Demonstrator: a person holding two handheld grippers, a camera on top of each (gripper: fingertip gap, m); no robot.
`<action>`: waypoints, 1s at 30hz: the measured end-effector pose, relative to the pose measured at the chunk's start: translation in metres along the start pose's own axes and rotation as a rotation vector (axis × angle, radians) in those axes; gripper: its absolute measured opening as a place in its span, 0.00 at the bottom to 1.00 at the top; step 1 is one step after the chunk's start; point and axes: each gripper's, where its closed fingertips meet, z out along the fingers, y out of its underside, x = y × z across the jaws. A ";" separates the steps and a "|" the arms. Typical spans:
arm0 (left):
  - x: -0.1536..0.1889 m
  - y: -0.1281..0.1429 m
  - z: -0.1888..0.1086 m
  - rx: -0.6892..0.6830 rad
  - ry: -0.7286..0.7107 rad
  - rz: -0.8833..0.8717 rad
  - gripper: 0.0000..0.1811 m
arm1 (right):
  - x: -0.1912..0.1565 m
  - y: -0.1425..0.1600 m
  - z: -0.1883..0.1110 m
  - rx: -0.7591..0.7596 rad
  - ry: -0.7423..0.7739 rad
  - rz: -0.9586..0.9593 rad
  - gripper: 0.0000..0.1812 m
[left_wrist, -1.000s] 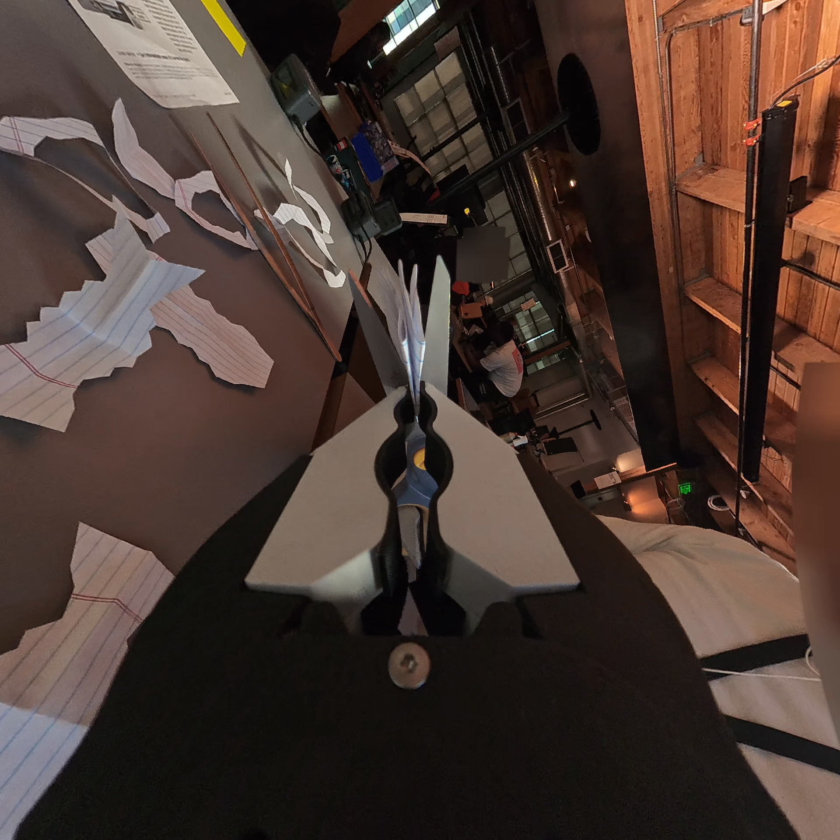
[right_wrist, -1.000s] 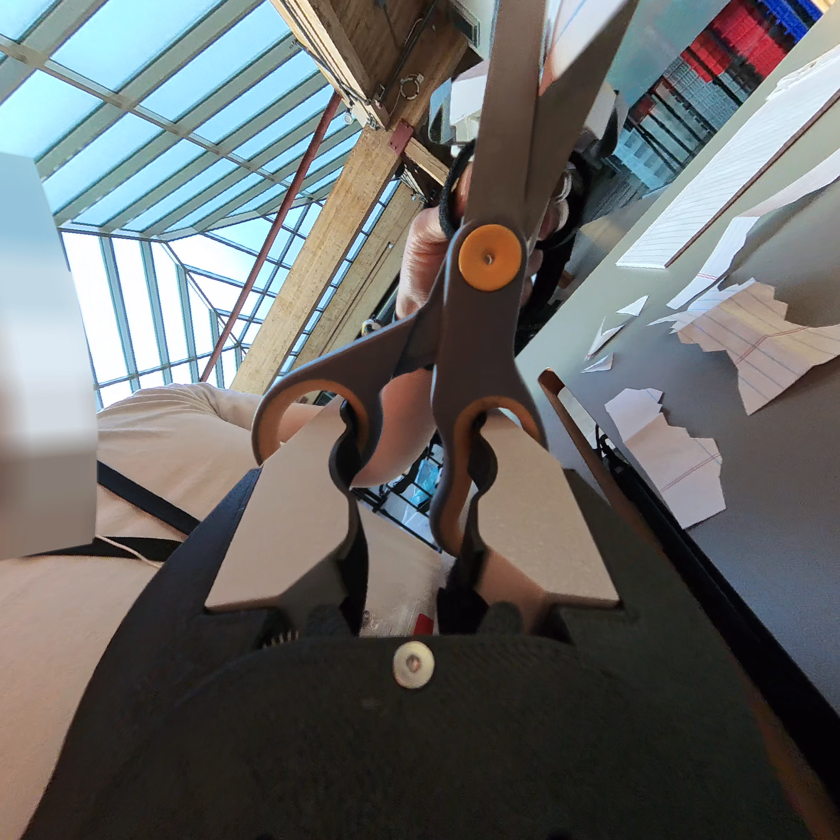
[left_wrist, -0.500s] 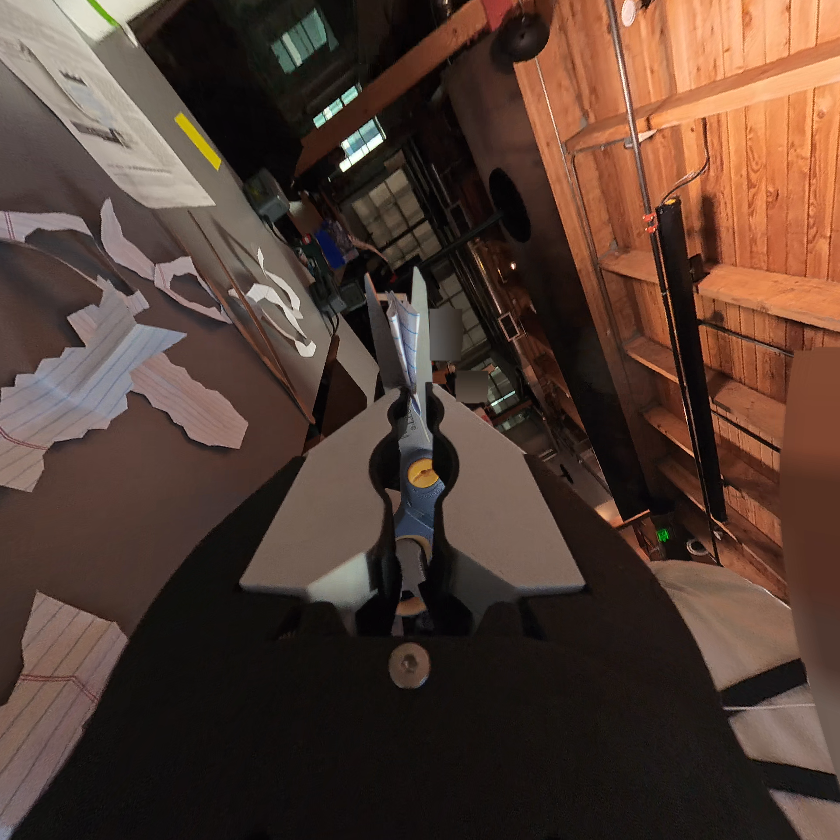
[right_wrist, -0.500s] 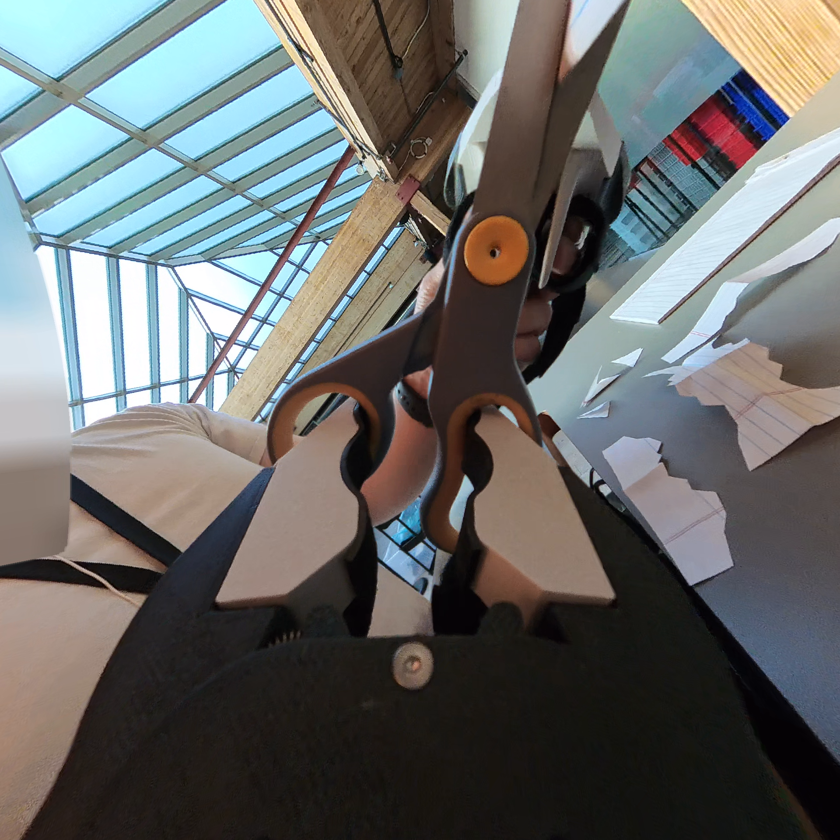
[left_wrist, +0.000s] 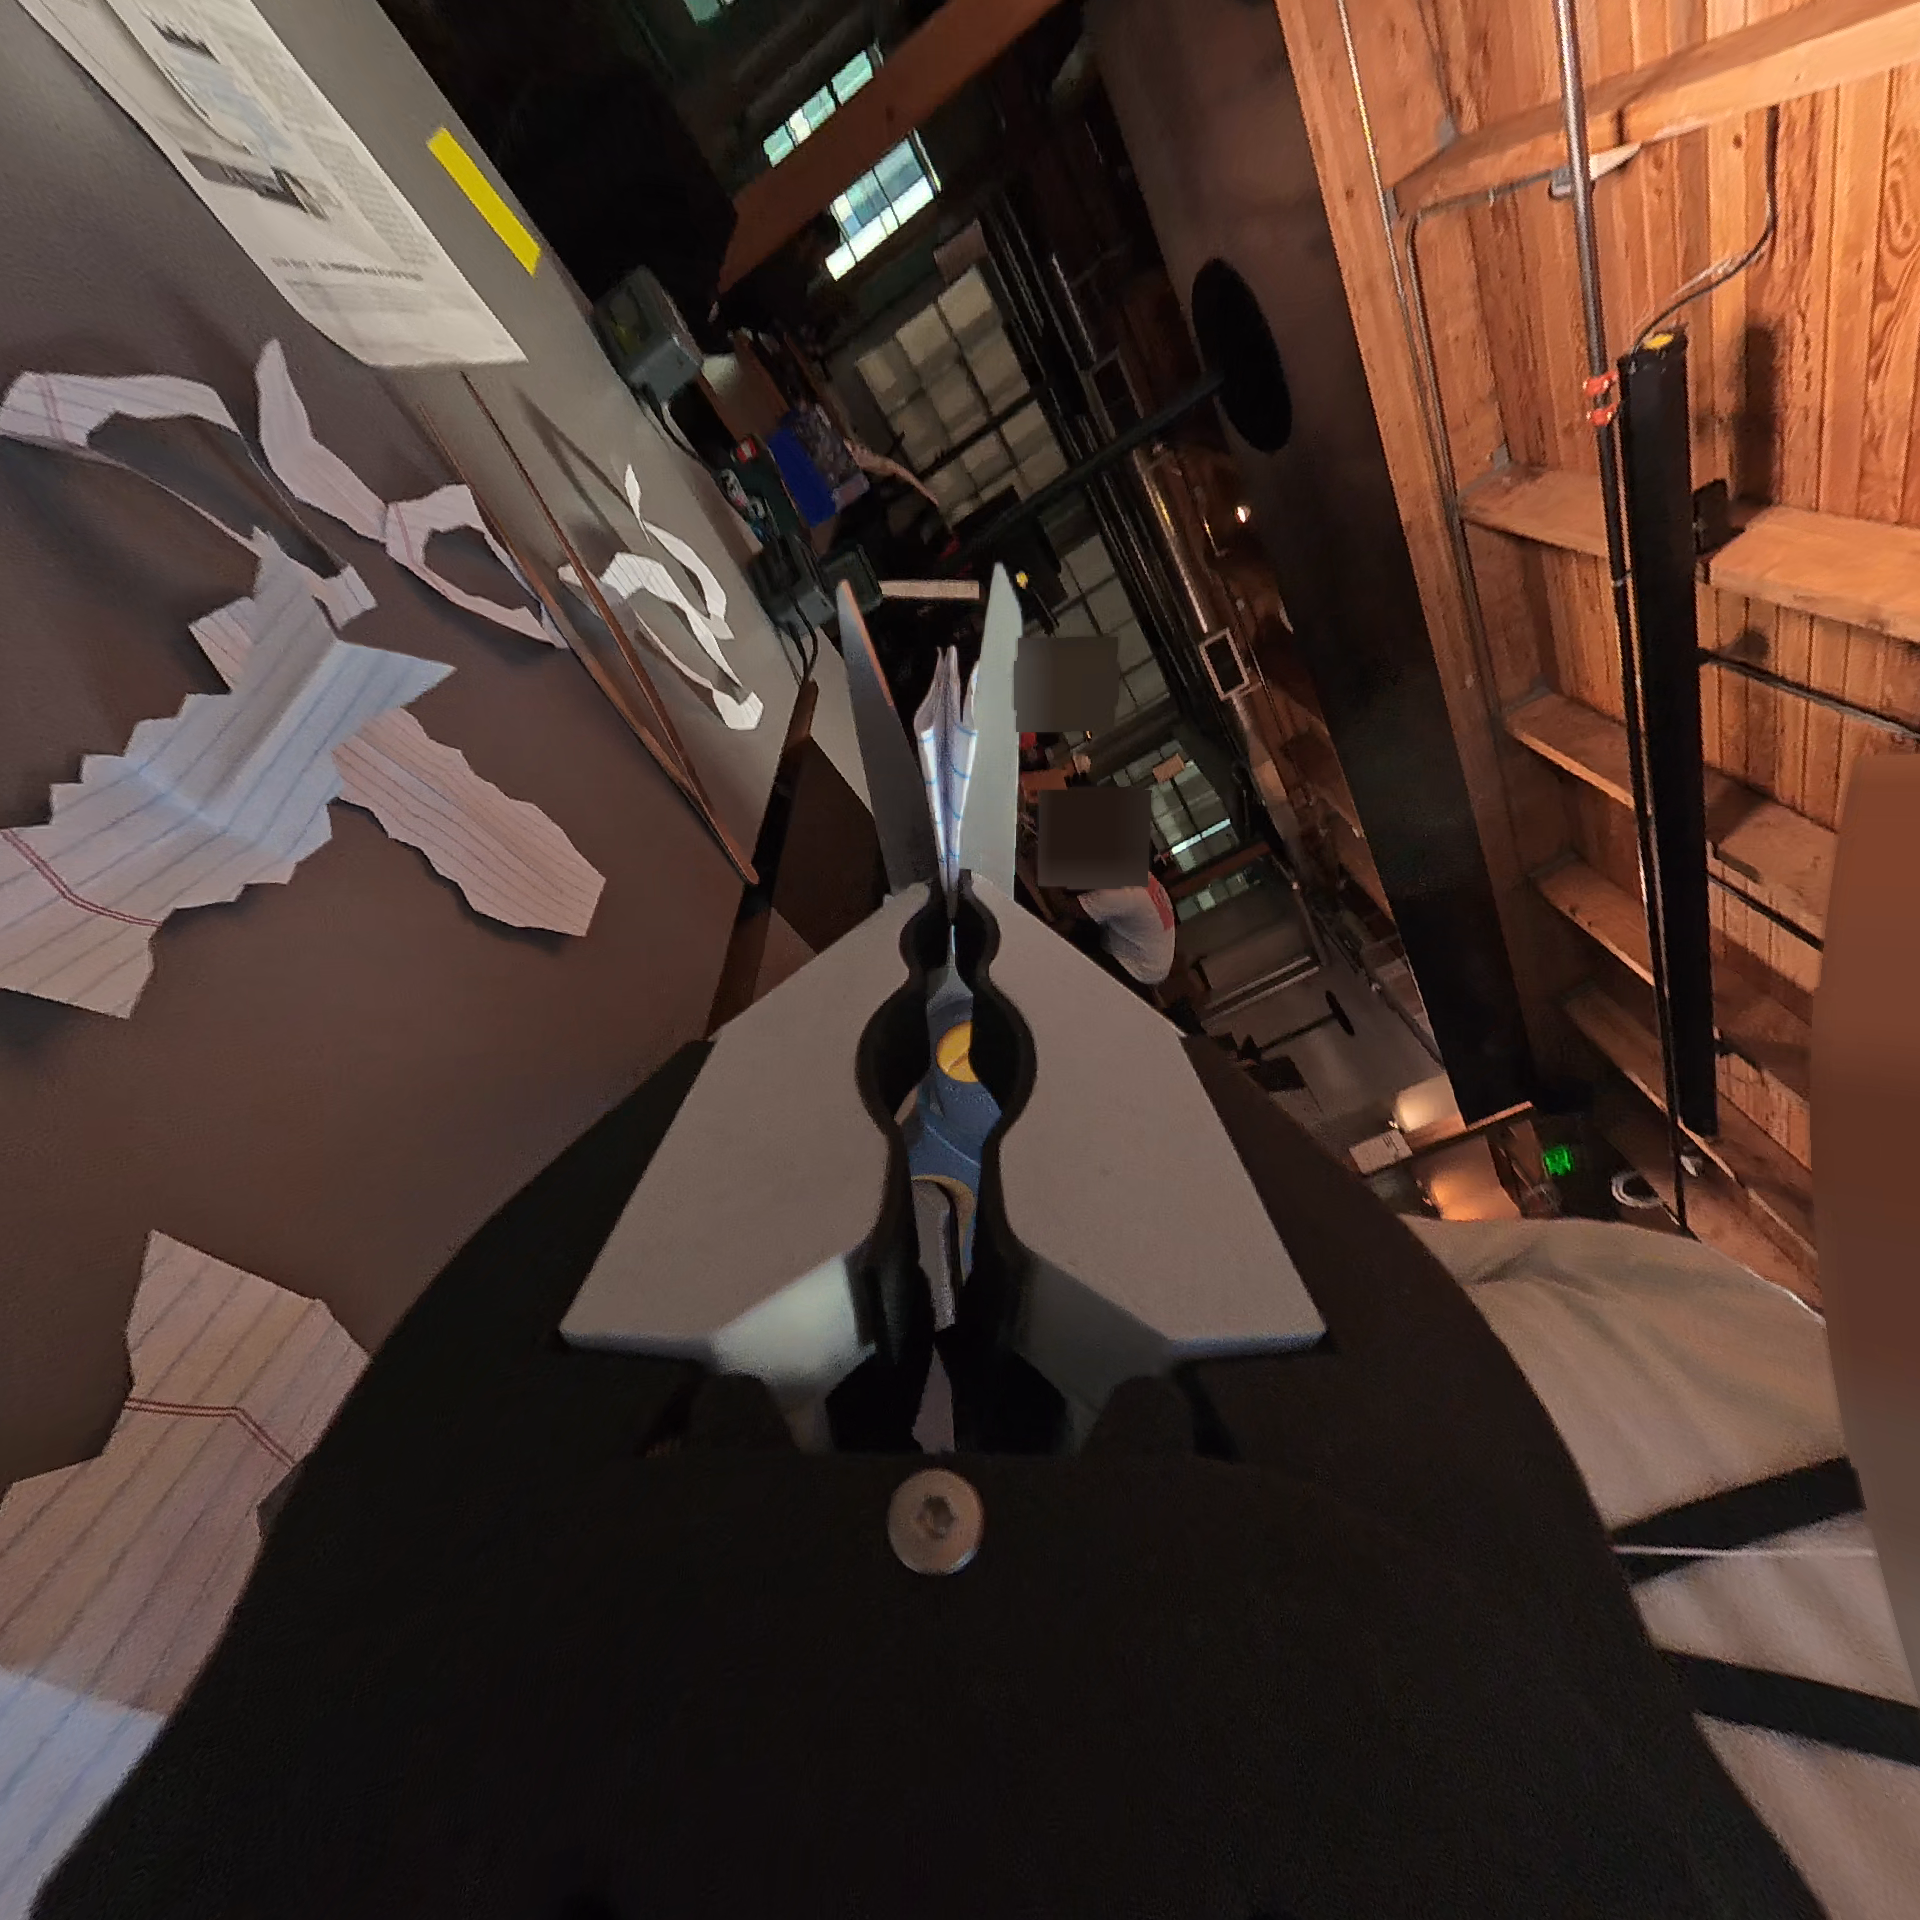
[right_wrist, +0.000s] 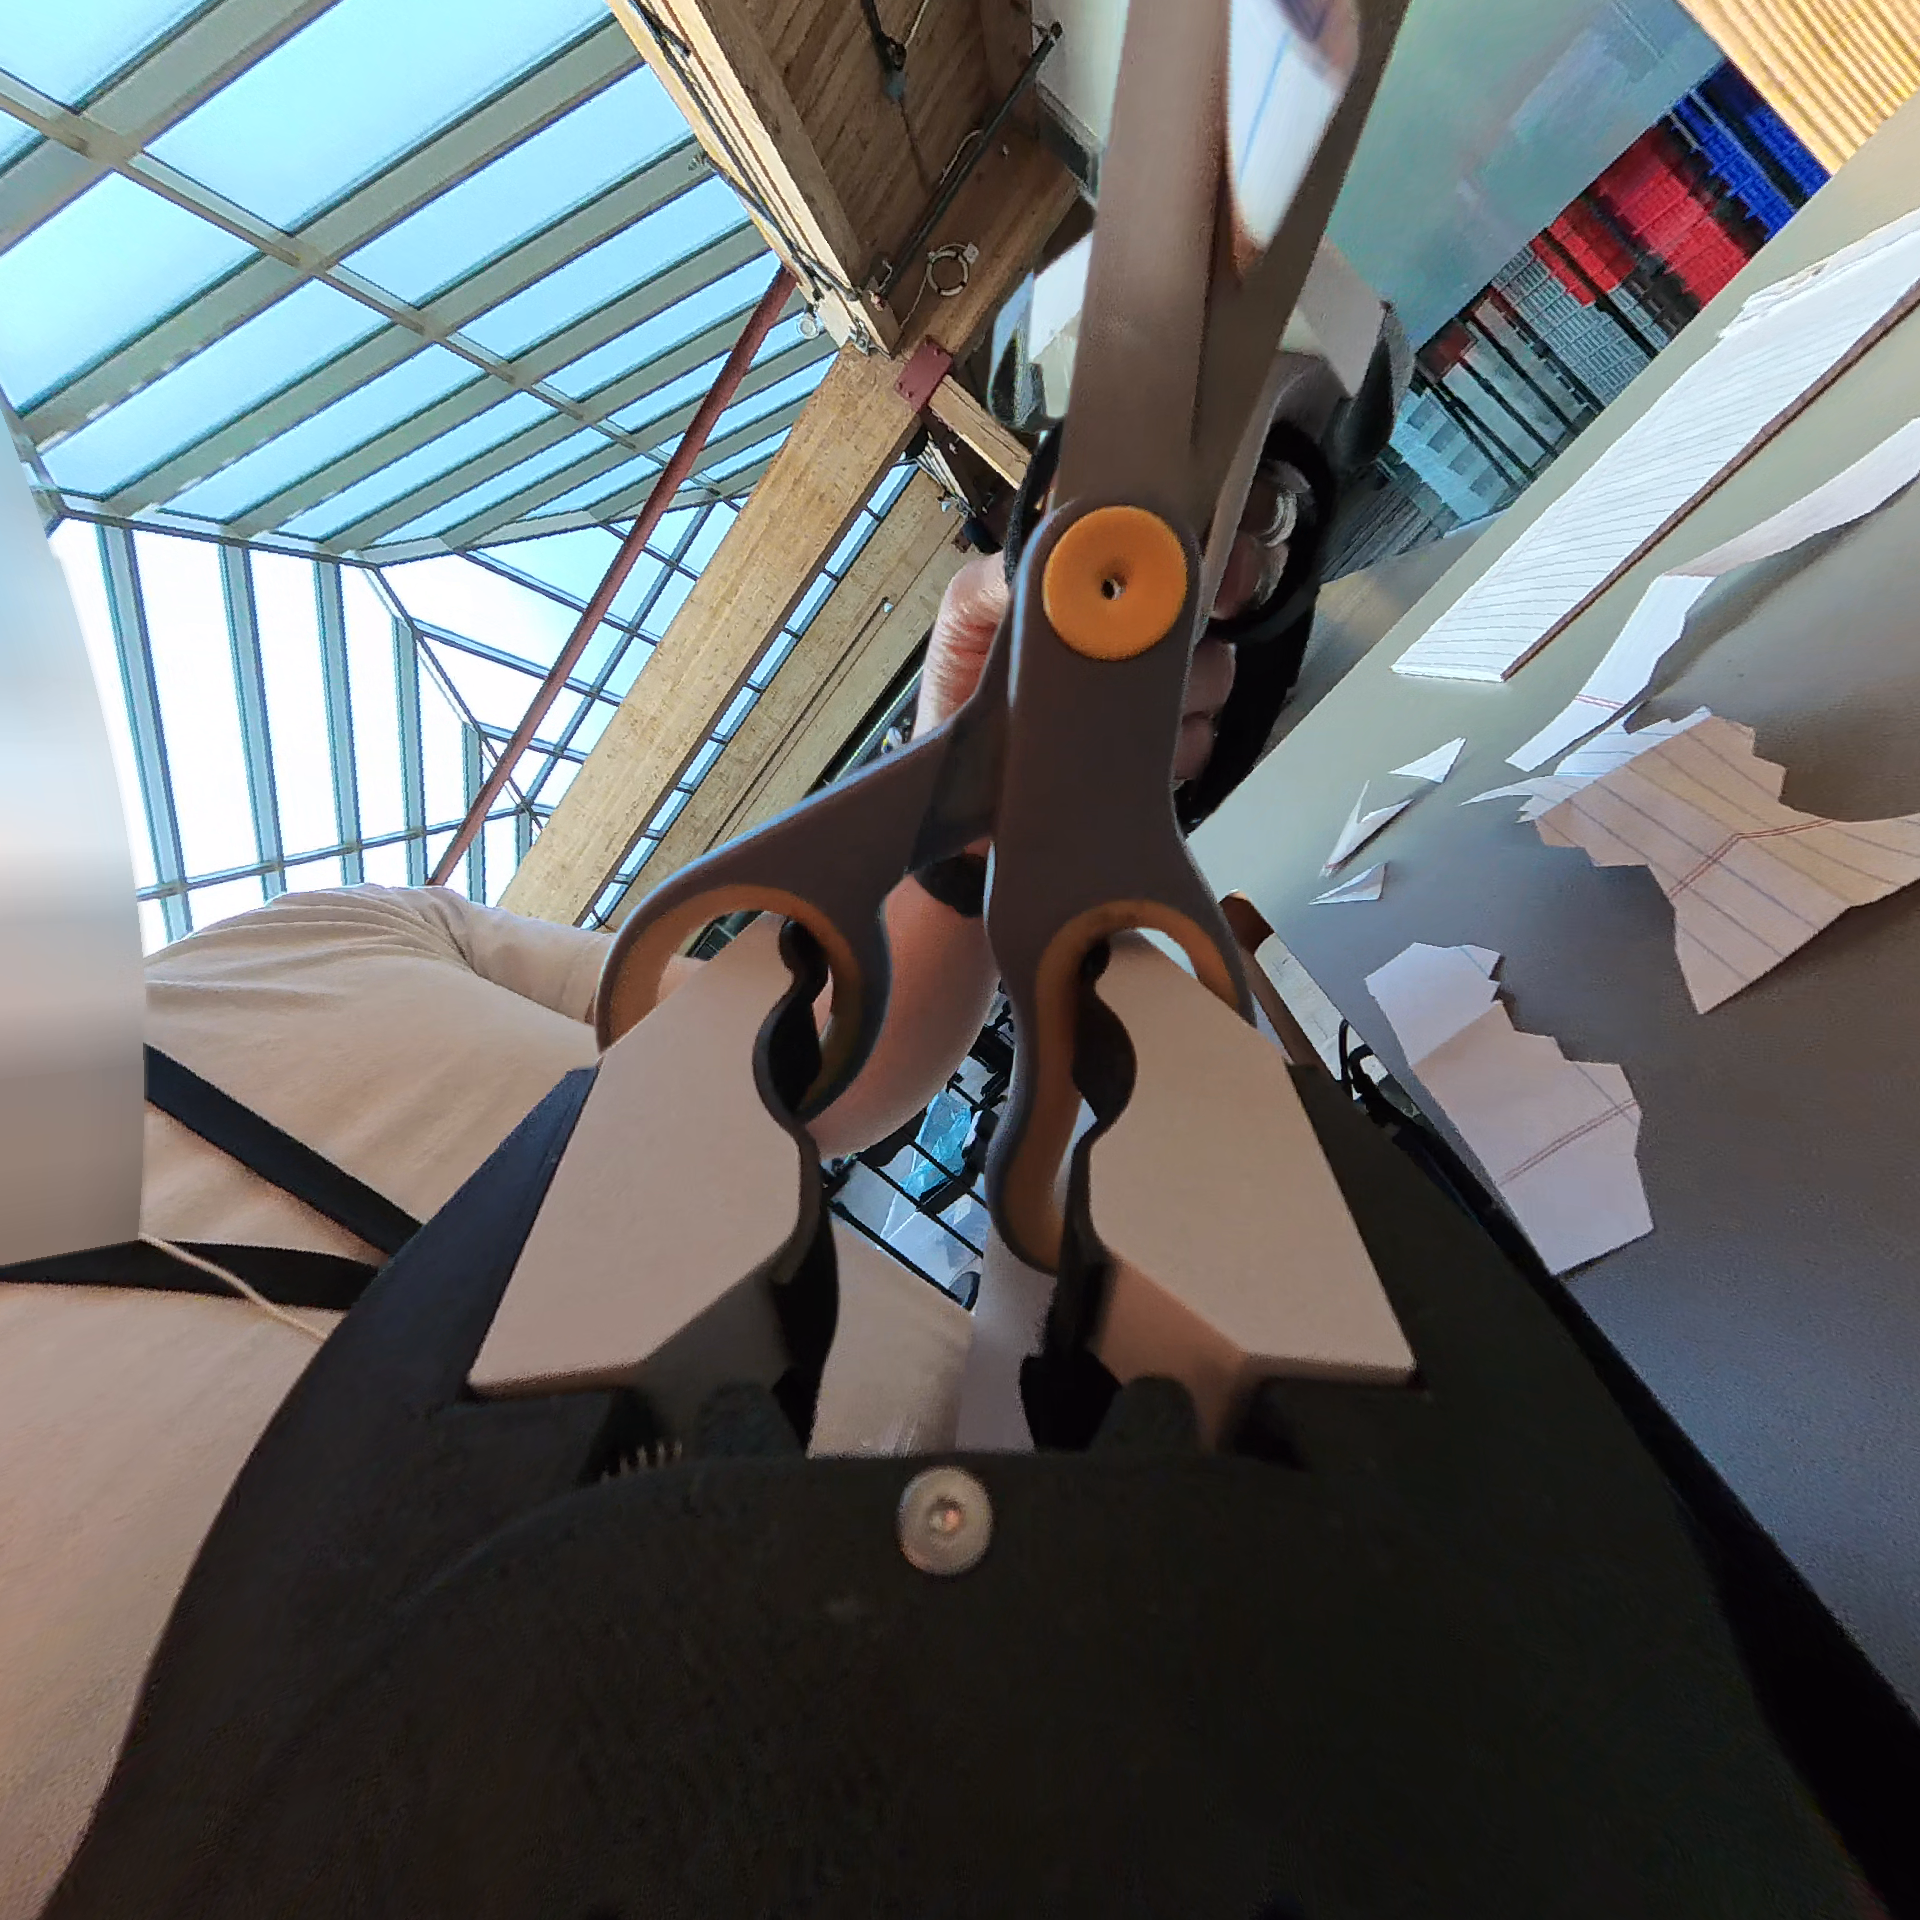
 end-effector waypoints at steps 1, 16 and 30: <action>0.001 0.001 0.001 -0.015 0.012 -0.008 0.00 | -0.002 0.000 -0.001 -0.009 -0.002 0.001 0.25; 0.000 0.009 -0.005 -0.156 0.036 -0.035 0.00 | -0.015 0.007 -0.005 -0.020 -0.112 0.099 0.19; 0.001 0.005 -0.007 -0.113 0.013 0.034 0.00 | -0.008 0.021 -0.007 -0.103 -0.045 0.032 0.20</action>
